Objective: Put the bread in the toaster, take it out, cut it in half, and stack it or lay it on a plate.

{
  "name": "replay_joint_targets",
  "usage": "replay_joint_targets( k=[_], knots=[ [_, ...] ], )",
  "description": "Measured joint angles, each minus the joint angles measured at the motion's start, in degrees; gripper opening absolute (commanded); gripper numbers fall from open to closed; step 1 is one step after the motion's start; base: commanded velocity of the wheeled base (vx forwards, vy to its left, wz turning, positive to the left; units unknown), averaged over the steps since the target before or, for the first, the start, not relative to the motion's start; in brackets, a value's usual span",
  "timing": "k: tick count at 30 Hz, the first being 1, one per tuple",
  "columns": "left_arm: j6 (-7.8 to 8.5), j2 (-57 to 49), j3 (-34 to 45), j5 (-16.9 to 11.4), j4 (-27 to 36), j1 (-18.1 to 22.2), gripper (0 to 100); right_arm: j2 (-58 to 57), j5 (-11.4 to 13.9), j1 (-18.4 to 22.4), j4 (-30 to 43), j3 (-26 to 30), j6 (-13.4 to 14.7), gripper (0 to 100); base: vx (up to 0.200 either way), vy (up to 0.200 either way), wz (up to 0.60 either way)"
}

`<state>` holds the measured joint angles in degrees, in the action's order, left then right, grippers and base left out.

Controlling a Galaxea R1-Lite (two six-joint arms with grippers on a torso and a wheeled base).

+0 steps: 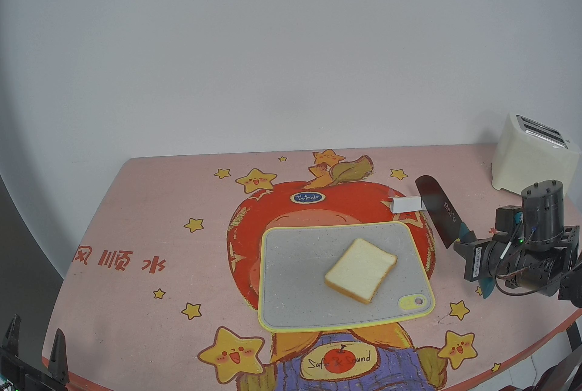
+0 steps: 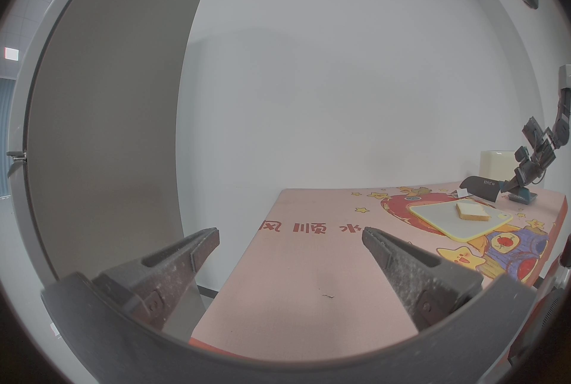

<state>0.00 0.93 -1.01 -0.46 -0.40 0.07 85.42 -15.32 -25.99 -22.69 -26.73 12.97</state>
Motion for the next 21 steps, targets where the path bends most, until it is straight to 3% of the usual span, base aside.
replay_joint_targets(
  k=[6,13,21],
  knots=[
    [0.0,0.0,0.0,0.0,0.0,0.0,100,-3.5,-0.1,-0.6,0.2,-0.6,-0.6,0,0.0,0.0,0.0],
    [0.0,0.0,0.0,0.0,0.0,0.0,100,-8.0,0.1,-4.9,0.3,-0.7,-1.2,0,0.0,0.0,0.0],
    [0.02,0.0,0.0,0.0,0.0,0.0,100,-9.5,0.6,-6.5,0.2,-0.6,-1.5,0,0.0,0.0,0.0]
  ],
)
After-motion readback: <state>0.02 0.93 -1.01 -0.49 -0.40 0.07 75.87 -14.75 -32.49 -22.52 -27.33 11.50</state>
